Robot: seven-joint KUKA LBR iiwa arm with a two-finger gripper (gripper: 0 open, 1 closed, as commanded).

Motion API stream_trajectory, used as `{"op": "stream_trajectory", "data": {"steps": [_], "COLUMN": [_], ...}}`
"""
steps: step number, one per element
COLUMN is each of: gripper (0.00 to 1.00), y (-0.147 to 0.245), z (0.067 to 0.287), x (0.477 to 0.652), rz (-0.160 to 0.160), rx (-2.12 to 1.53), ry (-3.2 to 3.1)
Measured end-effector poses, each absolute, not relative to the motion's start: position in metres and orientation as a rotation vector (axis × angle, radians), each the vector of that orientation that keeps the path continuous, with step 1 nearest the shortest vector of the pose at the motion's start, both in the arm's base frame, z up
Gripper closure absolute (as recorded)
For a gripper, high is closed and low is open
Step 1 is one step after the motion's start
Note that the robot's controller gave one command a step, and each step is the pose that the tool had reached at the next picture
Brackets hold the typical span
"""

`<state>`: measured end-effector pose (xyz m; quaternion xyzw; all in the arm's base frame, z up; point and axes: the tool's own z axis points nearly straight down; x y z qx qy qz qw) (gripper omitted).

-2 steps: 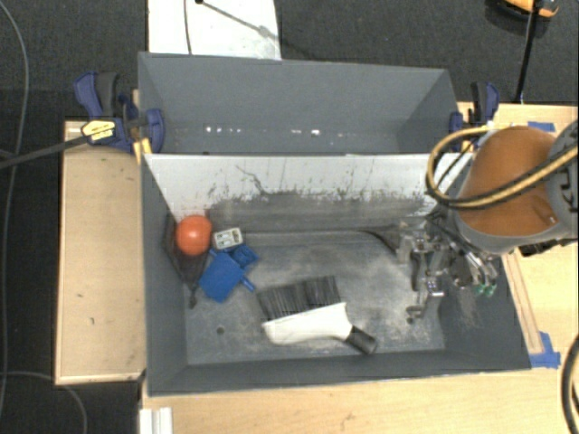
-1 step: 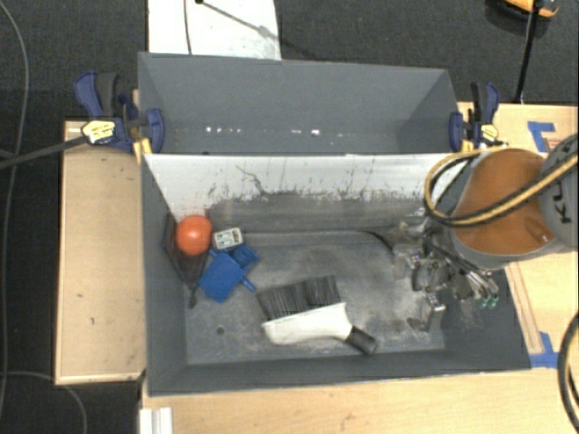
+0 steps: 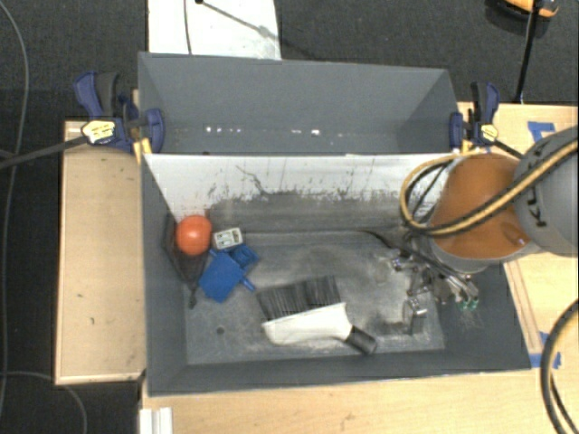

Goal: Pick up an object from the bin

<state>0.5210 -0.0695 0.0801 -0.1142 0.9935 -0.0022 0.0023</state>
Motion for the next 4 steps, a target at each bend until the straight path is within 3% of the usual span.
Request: {"op": "stream_trajectory", "data": {"steps": [1, 2, 3, 4], "gripper": [0.0, 0.0, 0.0, 1.0], "y": [-0.015, 0.034, 0.073, 0.076], "z": [0.105, 0.104, 0.085, 0.078], "x": [0.545, 0.524, 0.514, 0.506], "rz": [0.0, -0.007, 0.002, -0.009], "rx": [-0.363, -0.452, -0.633, -0.589], "ry": [3.116, 3.089, 3.081, 3.041]}}
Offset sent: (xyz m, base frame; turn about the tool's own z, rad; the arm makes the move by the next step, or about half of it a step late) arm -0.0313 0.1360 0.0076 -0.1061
